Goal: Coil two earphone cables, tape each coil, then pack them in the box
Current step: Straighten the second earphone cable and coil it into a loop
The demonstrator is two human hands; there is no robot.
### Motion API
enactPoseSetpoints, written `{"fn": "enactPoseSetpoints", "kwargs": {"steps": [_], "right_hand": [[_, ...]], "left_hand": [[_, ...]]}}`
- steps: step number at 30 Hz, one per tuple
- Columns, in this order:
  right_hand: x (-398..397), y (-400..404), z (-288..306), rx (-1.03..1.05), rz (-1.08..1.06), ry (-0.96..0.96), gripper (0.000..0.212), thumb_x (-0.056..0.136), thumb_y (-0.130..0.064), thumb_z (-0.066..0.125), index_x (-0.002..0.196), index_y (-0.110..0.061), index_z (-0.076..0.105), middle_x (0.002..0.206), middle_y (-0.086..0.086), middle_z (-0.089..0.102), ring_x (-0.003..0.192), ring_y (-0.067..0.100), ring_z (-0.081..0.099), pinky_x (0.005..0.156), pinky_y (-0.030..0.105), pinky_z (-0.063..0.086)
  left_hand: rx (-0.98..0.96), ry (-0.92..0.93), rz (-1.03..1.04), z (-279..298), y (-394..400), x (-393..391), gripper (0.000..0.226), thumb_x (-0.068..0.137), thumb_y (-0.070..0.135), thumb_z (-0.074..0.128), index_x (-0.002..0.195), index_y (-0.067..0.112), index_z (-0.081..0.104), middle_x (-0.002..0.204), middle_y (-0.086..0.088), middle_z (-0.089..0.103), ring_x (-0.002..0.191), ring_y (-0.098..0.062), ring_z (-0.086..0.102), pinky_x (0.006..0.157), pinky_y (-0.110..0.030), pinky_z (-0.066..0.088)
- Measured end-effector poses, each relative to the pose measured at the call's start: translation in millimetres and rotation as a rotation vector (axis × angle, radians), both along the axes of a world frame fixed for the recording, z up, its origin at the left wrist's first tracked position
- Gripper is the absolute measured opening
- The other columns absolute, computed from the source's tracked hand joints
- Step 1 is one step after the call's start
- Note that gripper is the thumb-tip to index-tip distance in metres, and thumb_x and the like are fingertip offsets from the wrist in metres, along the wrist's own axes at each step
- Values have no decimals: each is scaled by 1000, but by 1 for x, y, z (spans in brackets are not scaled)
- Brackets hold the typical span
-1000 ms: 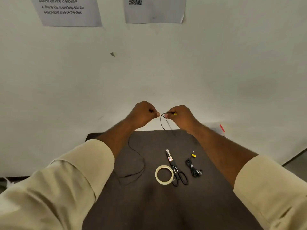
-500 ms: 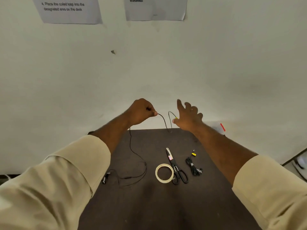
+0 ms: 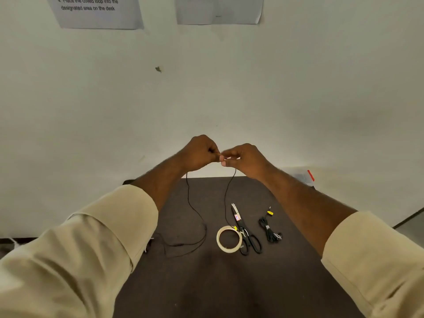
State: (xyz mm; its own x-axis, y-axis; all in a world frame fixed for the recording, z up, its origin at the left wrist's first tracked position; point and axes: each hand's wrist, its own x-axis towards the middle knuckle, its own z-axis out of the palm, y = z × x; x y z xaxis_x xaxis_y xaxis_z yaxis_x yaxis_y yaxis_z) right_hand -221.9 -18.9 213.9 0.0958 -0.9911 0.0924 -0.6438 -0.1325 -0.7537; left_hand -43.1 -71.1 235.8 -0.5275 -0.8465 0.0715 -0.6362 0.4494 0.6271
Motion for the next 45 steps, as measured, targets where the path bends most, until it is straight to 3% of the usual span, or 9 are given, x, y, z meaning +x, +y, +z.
{"fn": "enactPoseSetpoints", "kwargs": {"steps": [4, 14, 26, 28, 31, 33, 37, 42, 45], "right_hand": [[-1, 1, 3, -62, -19, -131, 8, 78, -11, 77, 86, -10, 77, 79, 4, 74, 73, 17, 70, 77, 34, 56], [-81, -2, 19, -212, -197, 135, 9, 78, -4, 70, 75, -10, 75, 77, 3, 74, 67, 4, 61, 66, 15, 43], [-99, -7, 0, -121, -345, 190, 16, 80, -8, 63, 72, -18, 72, 82, 0, 73, 86, 20, 67, 78, 31, 50], [-99, -3, -10, -51, -403, 177, 9, 82, -14, 67, 85, -18, 73, 93, 3, 73, 97, 25, 65, 79, 29, 45], [-89, 1, -20, 148, -469, 287, 66, 81, -35, 74, 140, -23, 47, 139, 4, 54, 131, 31, 43, 103, 40, 38], [-69, -1, -17, 100, -398, 277, 80, 78, -39, 76, 147, -27, 37, 152, -3, 40, 140, 25, 33, 111, 41, 31], [-7, -10, 8, -5, -96, -171, 60, 79, -24, 79, 133, -21, 56, 138, -4, 55, 128, 7, 47, 103, 21, 33], [26, -18, 30, -28, -3, -330, 20, 75, -9, 80, 94, -5, 75, 92, 10, 75, 94, 22, 70, 94, 40, 53], [28, -19, 32, -64, 4, -298, 18, 73, -7, 81, 89, 0, 75, 87, 16, 74, 88, 30, 71, 89, 43, 56]], "left_hand": [[15, 22, 11, 3, -2, -4, 14, 82, 26, 74, 73, 15, 73, 65, 18, 61, 60, 14, 56, 48, -3, 34], [170, 212, 117, 32, -31, 102, 9, 83, 17, 74, 76, 13, 76, 50, 6, 56, 46, -5, 46, 43, -17, 39], [113, 322, 256, 33, -50, 123, 9, 84, 13, 73, 77, 8, 74, 64, -3, 63, 55, -13, 42, 48, -22, 36], [92, 309, 234, 32, -45, 108, 11, 82, 19, 76, 78, 9, 75, 67, -8, 61, 56, -12, 44, 50, -22, 36], [66, 279, 183, 27, -37, 83, 12, 80, 22, 77, 75, 11, 74, 55, 6, 60, 45, 3, 47, 45, -11, 38], [63, 255, 143, 25, -32, 67, 12, 81, 23, 77, 71, 16, 73, 54, 11, 61, 47, 4, 49, 46, -9, 39], [71, 180, 74, 23, -25, 38, 13, 82, 24, 75, 80, 11, 75, 78, -3, 72, 66, -9, 57, 57, -17, 44], [32, 99, 42, 27, -17, 19, 11, 81, 15, 72, 78, 5, 74, 58, 7, 62, 46, 3, 52, 49, -12, 39], [116, 144, 41, 27, -15, 24, 14, 84, 14, 70, 71, 8, 71, 44, 13, 53, 38, 0, 45, 43, -13, 36]]}}
